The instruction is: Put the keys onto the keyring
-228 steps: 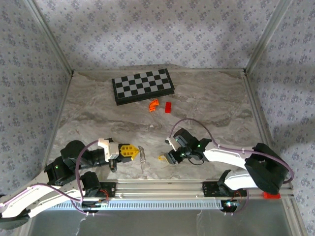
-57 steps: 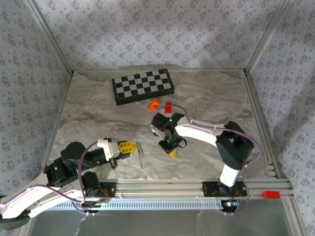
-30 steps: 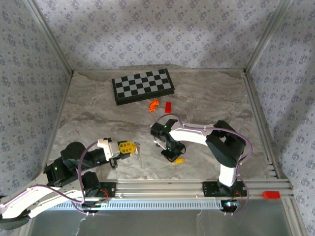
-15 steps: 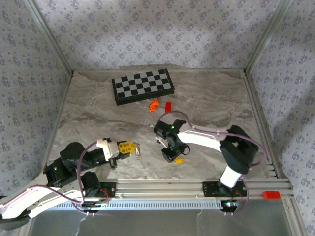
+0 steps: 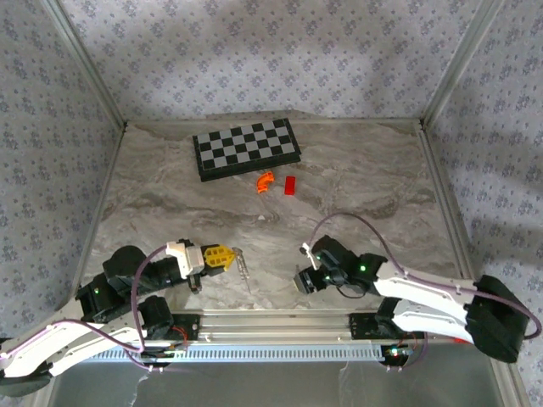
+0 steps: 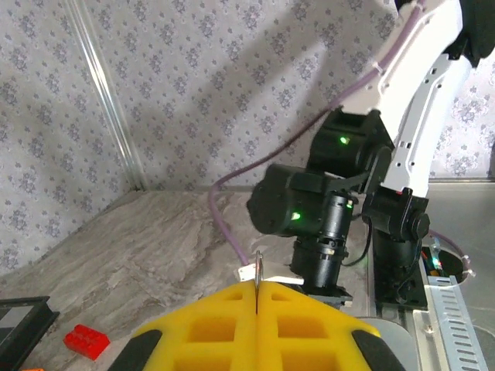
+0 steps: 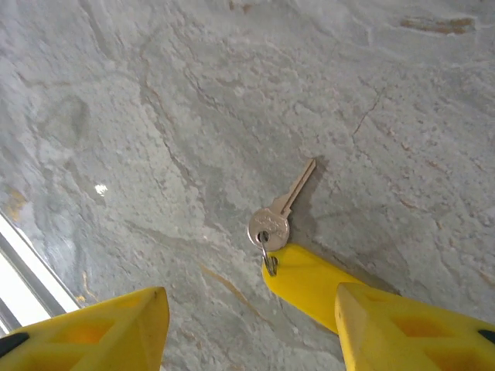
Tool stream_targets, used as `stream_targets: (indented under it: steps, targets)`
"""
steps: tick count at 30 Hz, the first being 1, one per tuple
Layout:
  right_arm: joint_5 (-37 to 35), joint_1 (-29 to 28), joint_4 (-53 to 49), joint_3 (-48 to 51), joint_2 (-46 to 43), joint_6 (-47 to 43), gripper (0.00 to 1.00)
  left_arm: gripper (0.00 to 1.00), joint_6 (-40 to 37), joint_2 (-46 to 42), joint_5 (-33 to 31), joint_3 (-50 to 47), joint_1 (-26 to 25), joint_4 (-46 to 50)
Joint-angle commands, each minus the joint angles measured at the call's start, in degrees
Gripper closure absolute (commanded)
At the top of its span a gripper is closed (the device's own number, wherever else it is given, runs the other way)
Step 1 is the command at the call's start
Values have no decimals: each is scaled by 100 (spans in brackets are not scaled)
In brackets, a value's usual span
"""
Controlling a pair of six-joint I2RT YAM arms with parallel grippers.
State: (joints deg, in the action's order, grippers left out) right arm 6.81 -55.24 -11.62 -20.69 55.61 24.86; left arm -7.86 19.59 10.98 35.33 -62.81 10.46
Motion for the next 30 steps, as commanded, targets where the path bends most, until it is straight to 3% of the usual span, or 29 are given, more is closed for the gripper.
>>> stream_targets:
  steps: [1, 7, 13, 30]
  targets:
    - [-114, -50, 1183, 570, -451, 272, 39, 100, 89, -38, 97, 44, -56, -291]
    - [-111, -49, 1042, 697, -528, -10, 42, 100, 79, -11, 76, 44, -56, -308]
    - [-118, -112, 1308, 690, -59, -156, 56, 100, 84, -17, 39, 43, -56, -303]
    - [-364, -206, 1622, 514, 637, -361, 76, 100, 132, -168, 19, -46, -53, -369]
